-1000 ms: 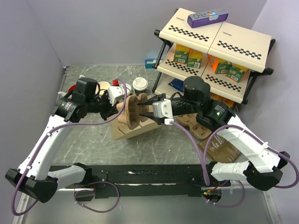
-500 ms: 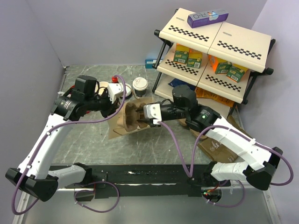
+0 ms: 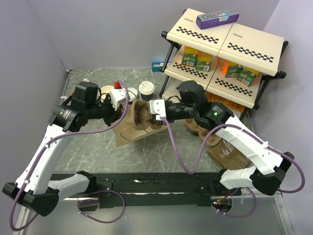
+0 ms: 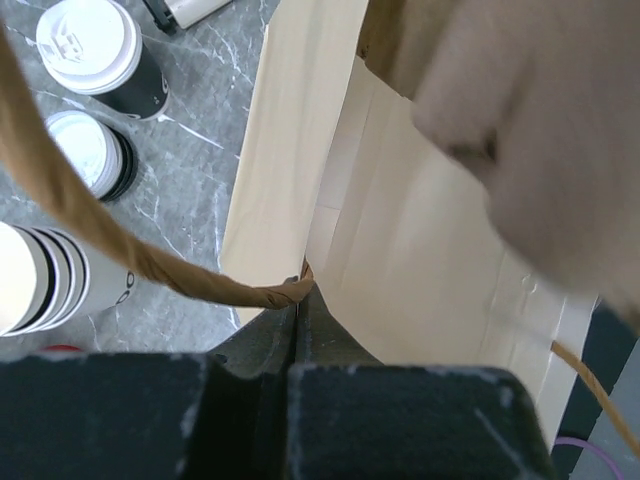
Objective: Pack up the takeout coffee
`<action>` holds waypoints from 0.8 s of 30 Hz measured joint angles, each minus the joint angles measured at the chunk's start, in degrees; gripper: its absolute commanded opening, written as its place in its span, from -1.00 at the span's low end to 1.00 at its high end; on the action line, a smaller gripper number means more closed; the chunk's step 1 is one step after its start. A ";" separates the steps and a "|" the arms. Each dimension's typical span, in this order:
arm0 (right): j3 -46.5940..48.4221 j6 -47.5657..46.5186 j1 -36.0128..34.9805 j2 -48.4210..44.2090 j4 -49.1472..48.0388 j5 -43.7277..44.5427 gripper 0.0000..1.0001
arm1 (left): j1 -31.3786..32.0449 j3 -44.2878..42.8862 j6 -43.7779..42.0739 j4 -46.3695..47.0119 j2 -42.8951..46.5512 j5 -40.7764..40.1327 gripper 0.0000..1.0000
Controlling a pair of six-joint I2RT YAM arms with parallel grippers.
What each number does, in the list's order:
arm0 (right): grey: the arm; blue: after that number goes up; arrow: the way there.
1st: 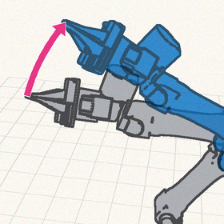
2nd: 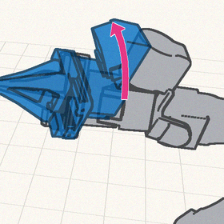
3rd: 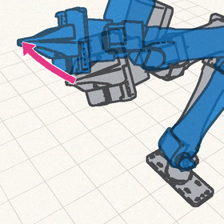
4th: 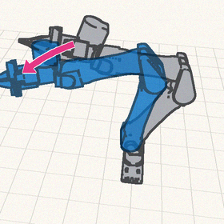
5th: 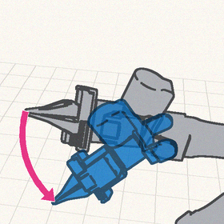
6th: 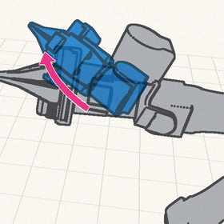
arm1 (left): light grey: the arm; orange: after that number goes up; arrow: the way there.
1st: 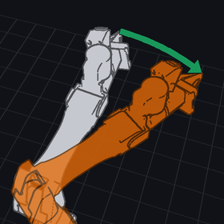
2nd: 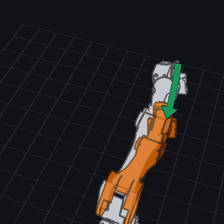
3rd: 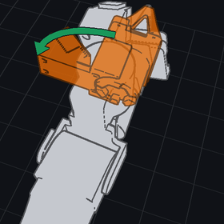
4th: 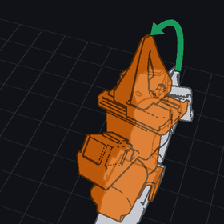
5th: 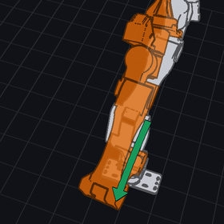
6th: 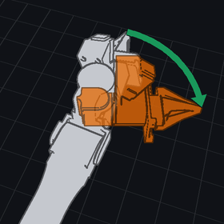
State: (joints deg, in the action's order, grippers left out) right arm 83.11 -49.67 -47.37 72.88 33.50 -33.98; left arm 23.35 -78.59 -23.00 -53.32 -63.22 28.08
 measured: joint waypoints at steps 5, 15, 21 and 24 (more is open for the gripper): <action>1.18 5.27 3.02 0.20 0.96 -1.03 -1.00 | 0.09 2.14 0.04 0.92 2.47 -0.04 -0.99; -7.23 8.26 5.27 -6.80 -3.45 -3.08 -1.00 | 0.09 4.11 0.02 2.08 2.95 0.00 -0.99; -9.35 9.90 5.27 -9.49 -7.15 -4.68 -1.00 | 0.09 4.11 -0.22 2.08 2.21 -0.15 -0.99; -9.33 12.50 5.29 -9.66 -9.33 -4.96 -1.00 | 0.09 4.11 -0.20 2.08 2.19 -0.33 -0.99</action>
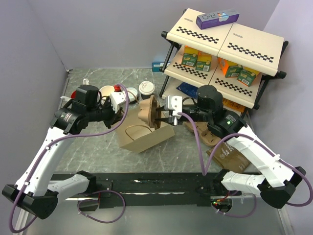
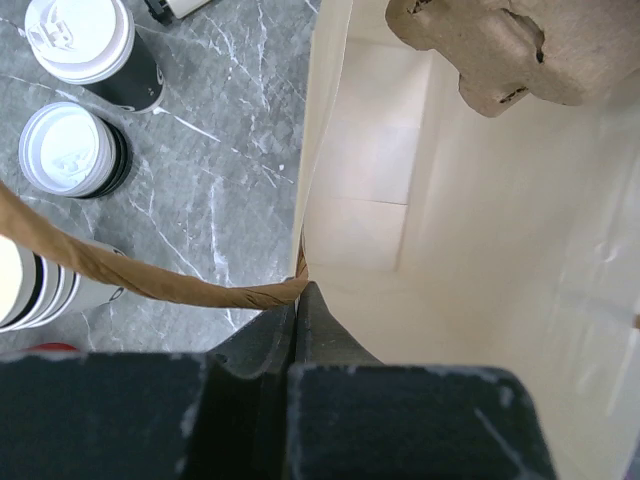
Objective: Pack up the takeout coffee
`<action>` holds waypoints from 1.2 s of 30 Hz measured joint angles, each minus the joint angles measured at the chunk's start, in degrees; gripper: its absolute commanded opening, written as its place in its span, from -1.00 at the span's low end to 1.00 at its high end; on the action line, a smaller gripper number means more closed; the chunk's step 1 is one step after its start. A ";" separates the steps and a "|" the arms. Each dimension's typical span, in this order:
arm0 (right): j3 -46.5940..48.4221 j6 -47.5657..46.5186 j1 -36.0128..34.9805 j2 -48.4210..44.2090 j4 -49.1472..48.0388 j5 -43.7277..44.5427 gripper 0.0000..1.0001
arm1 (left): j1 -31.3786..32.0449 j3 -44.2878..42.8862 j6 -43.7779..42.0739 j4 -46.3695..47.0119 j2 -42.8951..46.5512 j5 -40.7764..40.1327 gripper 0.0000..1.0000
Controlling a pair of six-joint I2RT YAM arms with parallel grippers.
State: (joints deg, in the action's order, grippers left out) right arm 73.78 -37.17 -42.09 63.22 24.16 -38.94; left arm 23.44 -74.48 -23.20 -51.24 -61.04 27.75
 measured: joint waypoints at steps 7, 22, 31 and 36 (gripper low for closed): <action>0.26 4.61 0.07 1.92 -2.19 1.75 -1.00 | 0.00 -2.82 0.00 -0.11 -1.77 -0.20 -0.99; 1.14 -9.14 -6.71 7.50 4.42 14.27 -1.00 | 0.00 -5.60 2.62 -0.07 -1.84 0.07 -0.99; 3.28 -24.41 -11.34 11.65 11.85 24.02 -1.00 | 0.00 -5.33 4.48 0.04 -1.81 3.37 -0.99; 5.97 -31.45 -11.63 14.21 17.79 26.86 -1.00 | 0.00 -4.92 6.14 1.31 -2.10 4.81 -0.99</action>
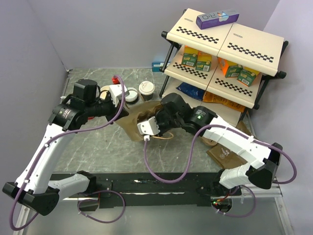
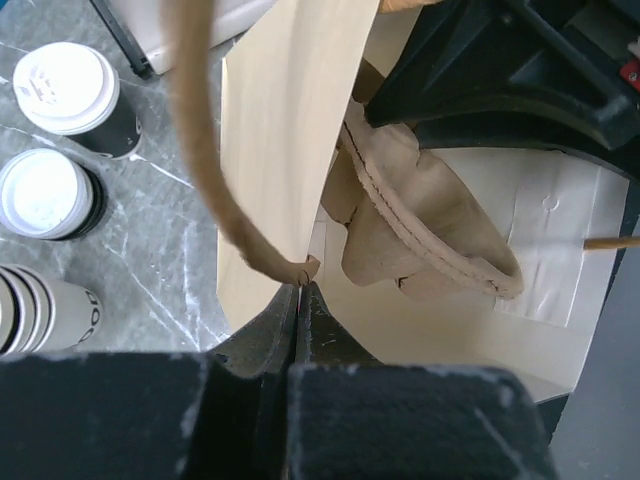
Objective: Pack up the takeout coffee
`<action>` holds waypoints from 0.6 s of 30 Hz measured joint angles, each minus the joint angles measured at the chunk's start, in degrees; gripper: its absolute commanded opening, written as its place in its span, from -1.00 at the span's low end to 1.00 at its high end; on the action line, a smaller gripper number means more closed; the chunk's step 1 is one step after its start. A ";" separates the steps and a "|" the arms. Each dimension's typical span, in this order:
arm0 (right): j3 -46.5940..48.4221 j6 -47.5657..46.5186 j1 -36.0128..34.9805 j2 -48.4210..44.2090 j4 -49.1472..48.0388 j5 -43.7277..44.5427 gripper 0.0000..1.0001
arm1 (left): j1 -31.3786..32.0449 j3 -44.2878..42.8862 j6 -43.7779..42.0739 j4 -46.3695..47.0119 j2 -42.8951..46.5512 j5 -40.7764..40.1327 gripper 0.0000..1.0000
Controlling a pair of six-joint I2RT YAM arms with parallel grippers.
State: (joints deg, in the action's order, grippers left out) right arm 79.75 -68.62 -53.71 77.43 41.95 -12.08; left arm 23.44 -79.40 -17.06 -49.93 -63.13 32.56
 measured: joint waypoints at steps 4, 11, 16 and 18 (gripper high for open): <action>2.08 -2.62 -0.61 0.83 3.72 2.45 -1.00 | 0.04 -0.02 0.48 0.87 -0.90 0.52 -0.99; 12.52 -1.92 -1.90 7.58 13.14 5.46 -1.00 | 1.66 -0.02 0.24 1.46 -1.36 0.57 -0.99; 14.10 -0.44 -1.90 10.32 16.48 5.64 -1.00 | 2.71 -0.02 0.33 2.32 -1.36 0.61 -0.99; 14.62 0.20 -1.90 11.87 18.69 5.73 -1.00 | 2.75 -0.02 0.44 2.40 -1.38 0.61 -0.99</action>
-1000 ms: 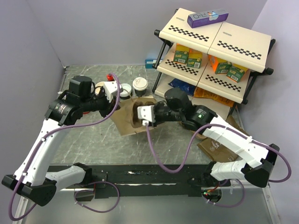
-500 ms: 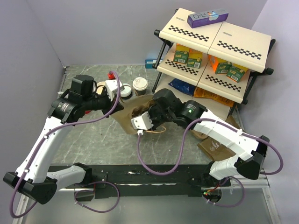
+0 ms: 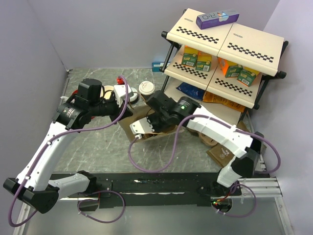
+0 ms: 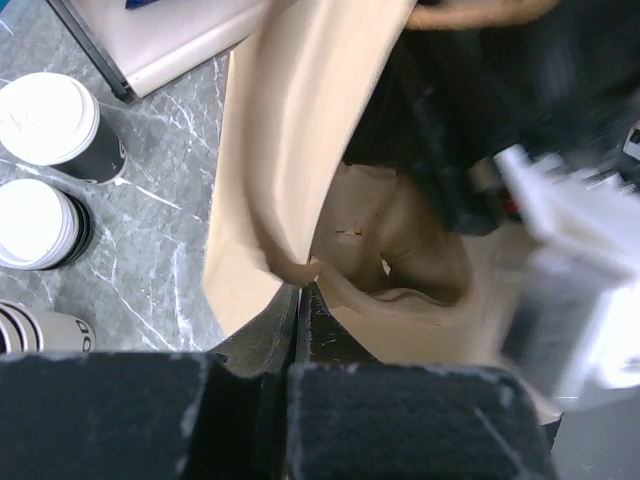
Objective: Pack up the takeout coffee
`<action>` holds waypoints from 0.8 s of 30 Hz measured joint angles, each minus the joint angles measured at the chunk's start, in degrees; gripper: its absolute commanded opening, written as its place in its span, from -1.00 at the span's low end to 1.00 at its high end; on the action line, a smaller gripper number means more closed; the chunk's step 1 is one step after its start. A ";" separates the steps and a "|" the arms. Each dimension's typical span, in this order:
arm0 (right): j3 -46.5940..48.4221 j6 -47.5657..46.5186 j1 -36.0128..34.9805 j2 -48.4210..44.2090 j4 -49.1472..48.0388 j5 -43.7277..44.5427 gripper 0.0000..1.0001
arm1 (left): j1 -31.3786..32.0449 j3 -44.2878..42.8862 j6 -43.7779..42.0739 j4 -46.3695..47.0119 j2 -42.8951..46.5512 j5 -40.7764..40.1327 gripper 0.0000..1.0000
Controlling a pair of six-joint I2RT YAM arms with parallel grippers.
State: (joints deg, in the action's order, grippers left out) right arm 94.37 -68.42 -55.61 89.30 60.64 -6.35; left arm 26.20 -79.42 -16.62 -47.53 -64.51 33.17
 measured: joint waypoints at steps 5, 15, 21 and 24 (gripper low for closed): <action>3.08 1.49 -0.02 5.31 4.22 2.38 -1.00 | 0.09 0.07 0.07 -0.26 0.00 0.02 -0.99; 2.84 5.68 -0.42 8.85 4.13 9.33 -1.00 | 0.15 0.98 1.33 0.00 -1.29 2.54 -0.99; 1.62 8.00 -0.39 9.42 1.97 13.22 -1.00 | 0.13 0.61 1.90 0.07 -3.28 3.58 -0.99; 1.22 8.17 -0.39 9.42 2.10 12.94 -1.00 | 0.15 0.61 2.29 0.07 -3.37 3.72 -0.99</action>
State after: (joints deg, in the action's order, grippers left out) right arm 95.59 -60.25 -56.01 98.72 62.74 6.59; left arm 26.35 -78.81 -14.33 -47.46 -67.88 36.88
